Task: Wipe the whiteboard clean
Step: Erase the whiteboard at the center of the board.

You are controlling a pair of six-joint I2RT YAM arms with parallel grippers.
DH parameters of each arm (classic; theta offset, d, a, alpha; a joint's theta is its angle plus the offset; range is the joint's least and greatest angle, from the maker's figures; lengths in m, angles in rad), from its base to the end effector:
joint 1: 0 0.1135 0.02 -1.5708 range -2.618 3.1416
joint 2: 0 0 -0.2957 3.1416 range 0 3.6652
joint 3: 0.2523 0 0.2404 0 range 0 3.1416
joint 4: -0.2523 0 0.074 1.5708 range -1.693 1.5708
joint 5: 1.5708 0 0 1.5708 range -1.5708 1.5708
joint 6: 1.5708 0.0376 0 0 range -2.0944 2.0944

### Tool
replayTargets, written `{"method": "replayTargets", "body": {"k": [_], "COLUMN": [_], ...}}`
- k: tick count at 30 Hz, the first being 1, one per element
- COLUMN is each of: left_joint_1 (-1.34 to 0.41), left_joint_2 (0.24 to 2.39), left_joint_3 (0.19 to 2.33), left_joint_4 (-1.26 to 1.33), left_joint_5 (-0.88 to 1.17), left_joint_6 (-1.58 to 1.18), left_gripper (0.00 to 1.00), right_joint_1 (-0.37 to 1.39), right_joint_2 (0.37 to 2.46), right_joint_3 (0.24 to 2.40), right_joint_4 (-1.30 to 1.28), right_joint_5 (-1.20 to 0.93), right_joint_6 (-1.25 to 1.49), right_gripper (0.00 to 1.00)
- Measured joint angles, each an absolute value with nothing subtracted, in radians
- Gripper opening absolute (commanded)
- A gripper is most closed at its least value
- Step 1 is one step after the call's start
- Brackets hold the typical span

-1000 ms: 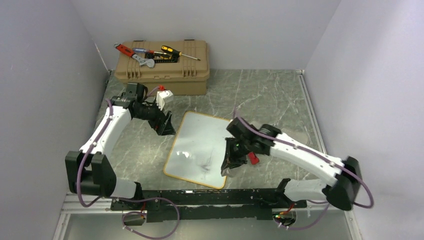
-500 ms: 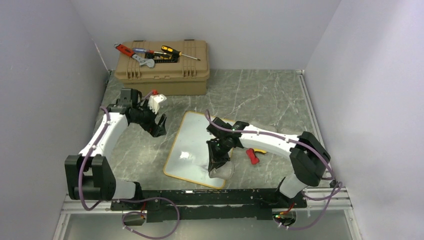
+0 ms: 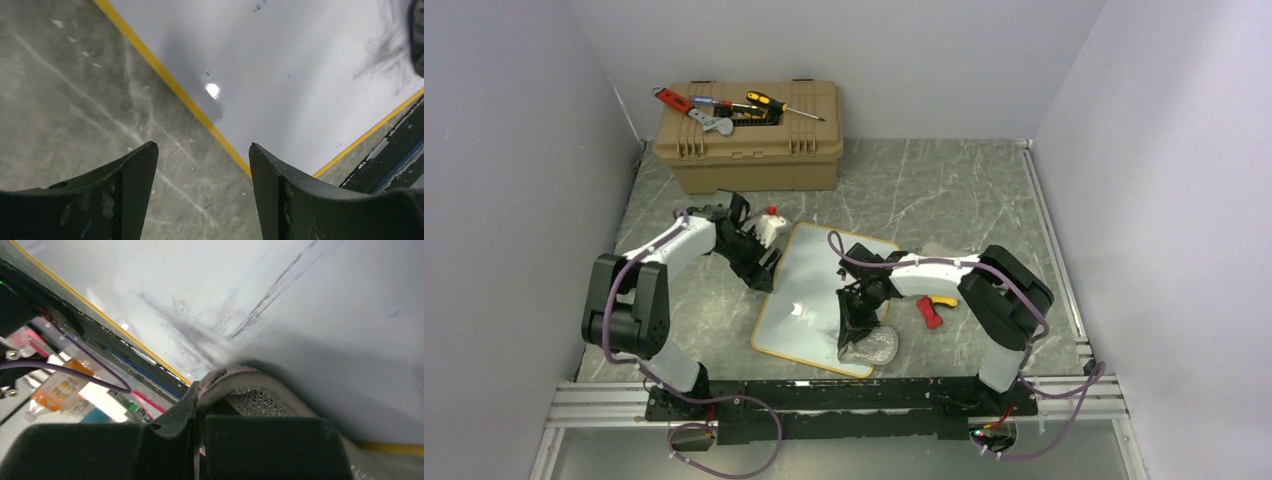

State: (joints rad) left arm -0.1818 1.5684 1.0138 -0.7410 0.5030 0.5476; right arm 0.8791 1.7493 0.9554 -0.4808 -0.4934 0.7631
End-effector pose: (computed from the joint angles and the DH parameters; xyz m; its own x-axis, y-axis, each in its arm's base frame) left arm 0.2700 -0.0681 0.2347 -0.6586 0.5849 -0.4735 0.7380 0.6249 -0.2546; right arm 0.1839 0.2499 0.1781 -0.9707 -0.2176 0.1022 -0.1322 0.8382 0.5291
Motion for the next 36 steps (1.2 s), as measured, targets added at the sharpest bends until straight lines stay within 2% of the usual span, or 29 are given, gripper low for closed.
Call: {"method": "replayTargets", "body": {"k": [5,8,17,22,32,36], "left_joint_1": [-0.246,-0.279,-0.33,-0.363,-0.364,-0.366], "left_joint_2": [1.665,1.674,1.698,1.712,1.707,1.699], "left_joint_3": [0.974,0.984,0.994,1.013,1.008,0.999], "left_joint_4": [-0.683,-0.652,-0.588,-0.591,-0.583,-0.573], "left_joint_5": [0.441,0.396,0.327,0.325,0.314,0.308], "left_joint_6": [0.538,0.537,0.571,0.572,0.572,0.584], "left_gripper": [0.71,0.66,0.35,0.28,0.23,0.2], "right_joint_1": [0.834,0.823,0.81,0.745,0.596,0.592], "right_joint_2": [1.808,1.827,1.848,1.956,2.259,2.277], "right_joint_3": [0.937,0.936,0.933,1.1,1.627,1.653], "right_joint_4": [-0.415,-0.392,-0.327,-0.382,-0.298,-0.277], "right_joint_5": [-0.598,-0.636,-0.662,-0.641,-0.401,-0.365], "right_joint_6": [0.77,0.771,0.806,0.825,0.867,0.87], "right_gripper": [0.0,0.0,0.0,0.0,0.0,0.0]}}
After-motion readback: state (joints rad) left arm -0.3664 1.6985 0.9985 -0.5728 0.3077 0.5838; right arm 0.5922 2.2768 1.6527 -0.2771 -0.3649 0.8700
